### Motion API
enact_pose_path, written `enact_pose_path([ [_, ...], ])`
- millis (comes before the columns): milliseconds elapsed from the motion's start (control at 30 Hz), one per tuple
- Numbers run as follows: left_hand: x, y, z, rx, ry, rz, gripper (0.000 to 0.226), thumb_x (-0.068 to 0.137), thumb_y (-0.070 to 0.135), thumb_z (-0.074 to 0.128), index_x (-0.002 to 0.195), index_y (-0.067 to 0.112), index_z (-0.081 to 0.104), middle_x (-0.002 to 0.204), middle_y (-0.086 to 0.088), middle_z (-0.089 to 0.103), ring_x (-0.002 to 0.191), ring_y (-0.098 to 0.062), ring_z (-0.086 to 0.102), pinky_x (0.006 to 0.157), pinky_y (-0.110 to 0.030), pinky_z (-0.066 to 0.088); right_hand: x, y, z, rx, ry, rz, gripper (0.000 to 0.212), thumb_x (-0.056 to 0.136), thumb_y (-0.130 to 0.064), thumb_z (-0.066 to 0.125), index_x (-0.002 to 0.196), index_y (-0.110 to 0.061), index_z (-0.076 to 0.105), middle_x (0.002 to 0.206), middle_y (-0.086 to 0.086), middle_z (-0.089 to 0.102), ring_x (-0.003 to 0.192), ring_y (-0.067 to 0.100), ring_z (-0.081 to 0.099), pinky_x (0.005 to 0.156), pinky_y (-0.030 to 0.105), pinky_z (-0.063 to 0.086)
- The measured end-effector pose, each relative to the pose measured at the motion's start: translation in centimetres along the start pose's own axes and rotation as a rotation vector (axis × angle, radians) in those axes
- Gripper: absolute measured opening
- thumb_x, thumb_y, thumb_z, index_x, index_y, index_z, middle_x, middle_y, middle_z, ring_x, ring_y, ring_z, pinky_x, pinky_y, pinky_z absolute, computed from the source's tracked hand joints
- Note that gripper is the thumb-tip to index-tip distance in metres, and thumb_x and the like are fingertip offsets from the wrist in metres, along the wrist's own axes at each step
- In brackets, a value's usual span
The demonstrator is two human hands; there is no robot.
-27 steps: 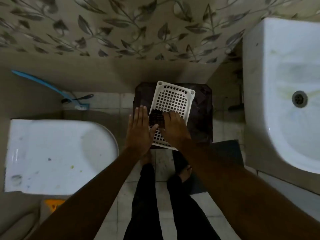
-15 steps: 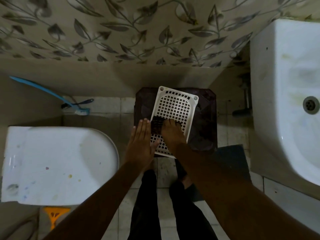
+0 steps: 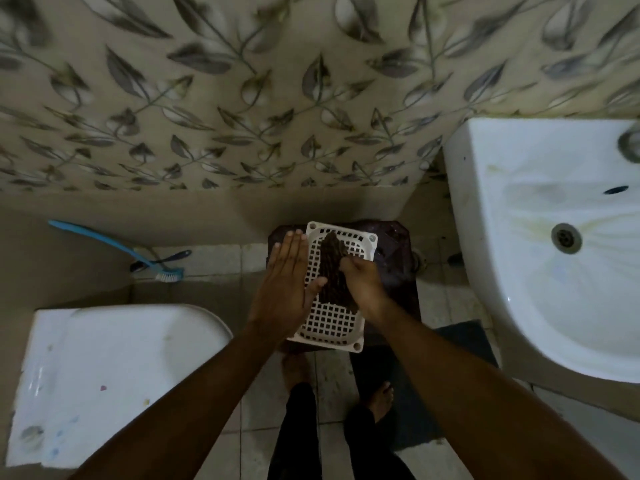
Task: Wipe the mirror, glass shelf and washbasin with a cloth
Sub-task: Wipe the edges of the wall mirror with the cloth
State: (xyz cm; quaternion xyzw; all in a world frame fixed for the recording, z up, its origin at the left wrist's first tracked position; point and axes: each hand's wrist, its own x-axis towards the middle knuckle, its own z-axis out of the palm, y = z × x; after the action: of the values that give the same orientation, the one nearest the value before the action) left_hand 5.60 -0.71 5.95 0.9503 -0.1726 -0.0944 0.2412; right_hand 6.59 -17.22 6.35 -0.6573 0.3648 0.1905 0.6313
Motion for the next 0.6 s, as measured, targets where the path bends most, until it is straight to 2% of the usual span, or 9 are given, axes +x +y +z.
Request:
enact_pose_path([
  [33,0.7,0.4,-0.9,0.017,0.0,0.025,0.079,0.097,0.062,0.006,0.154,0.007,0.006,0.163,-0.01,0.003,0.151,-0.017,-0.005,0.124,-0.04,0.003,-0.7,-1.6,-0.4,0.149,-0.023,0.109,0.026,0.098,-0.015,0.046,0.087,-0.009,0.069,0.082,0.008,0.071,0.07,0.02,0.068,0.055,0.024,0.055],
  [100,2.1,1.4,-2.8,0.06,0.012,0.069,0.078,0.098,0.061,0.007,0.154,0.006,0.009,0.163,-0.01,0.005,0.152,-0.018,-0.003,0.124,-0.041,0.004,-2.1,-4.6,-1.6,0.376,-0.157,0.242,0.034,0.097,-0.031,0.047,0.109,-0.009,0.071,0.097,0.01,0.072,0.08,0.023,0.068,0.066,0.031,0.057],
  [167,3.3,2.8,-4.9,0.077,0.041,0.111,0.077,0.099,0.058,0.007,0.154,0.005,0.012,0.163,-0.011,0.008,0.152,-0.019,0.0,0.124,-0.042,0.005,-3.1,-7.1,-2.8,0.353,-0.2,0.117,0.043,0.094,-0.043,0.061,0.119,-0.009,0.07,0.111,0.01,0.074,0.094,0.025,0.071,0.084,0.038,0.057],
  [233,4.6,4.5,-7.1,0.071,0.078,0.146,0.072,0.101,0.053,0.007,0.153,0.004,0.016,0.162,-0.013,0.015,0.152,-0.021,0.006,0.124,-0.044,0.009,-4.1,-9.6,-4.1,0.149,-0.135,-0.059,0.033,0.086,-0.034,0.076,0.105,-0.007,0.074,0.1,0.01,0.077,0.093,0.027,0.073,0.084,0.036,0.059],
  [300,5.8,6.4,-9.5,0.067,0.145,0.202,0.065,0.102,0.044,0.013,0.15,0.002,0.025,0.158,-0.016,0.026,0.15,-0.023,0.013,0.123,-0.045,0.014,-5.5,-12.1,-5.7,-0.073,-0.071,-0.223,0.015,0.084,-0.025,0.079,0.083,-0.011,0.072,0.071,-0.003,0.073,0.071,0.016,0.071,0.062,0.023,0.056],
  [367,6.7,8.3,-12.2,0.071,0.234,0.311,0.057,0.102,0.034,0.022,0.147,0.001,0.034,0.155,-0.016,0.035,0.149,-0.023,0.018,0.122,-0.046,0.018,-7.2,-14.7,-7.6,-0.228,-0.068,-0.355,0.031,0.086,-0.027,0.077,0.062,-0.017,0.06,0.051,-0.01,0.06,0.052,0.004,0.06,0.052,0.02,0.043],
  [433,7.4,10.6,-15.2,0.084,0.287,0.44,0.053,0.102,0.028,0.03,0.147,0.001,0.034,0.156,-0.016,0.033,0.15,-0.023,0.015,0.122,-0.046,0.017,-9.3,-17.2,-9.9,-0.374,-0.069,-0.453,0.045,0.087,-0.035,0.075,0.056,-0.016,0.049,0.051,-0.002,0.052,0.05,0.009,0.055,0.055,0.025,0.037],
  [533,8.4,14.8,-19.1,0.08,0.331,0.614,0.054,0.1,0.024,0.036,0.149,0.003,0.029,0.159,-0.011,0.025,0.151,-0.023,0.012,0.122,-0.048,0.017,-14.5,-21.0,-14.0,-0.371,-0.053,-0.545,0.044,0.087,-0.035,0.075,0.06,-0.009,0.053,0.064,0.013,0.055,0.059,0.022,0.059,0.061,0.031,0.038],
  [600,9.3,17.7,-21.6,0.117,0.371,0.748,0.053,0.1,0.025,0.035,0.147,0.001,0.034,0.157,-0.013,0.03,0.15,-0.025,0.017,0.121,-0.049,0.019,-18.2,-23.4,-16.4,-0.315,-0.028,-0.595,0.042,0.09,-0.03,0.072,0.059,-0.012,0.049,0.062,0.002,0.052,0.059,0.016,0.054,0.062,0.029,0.037],
])
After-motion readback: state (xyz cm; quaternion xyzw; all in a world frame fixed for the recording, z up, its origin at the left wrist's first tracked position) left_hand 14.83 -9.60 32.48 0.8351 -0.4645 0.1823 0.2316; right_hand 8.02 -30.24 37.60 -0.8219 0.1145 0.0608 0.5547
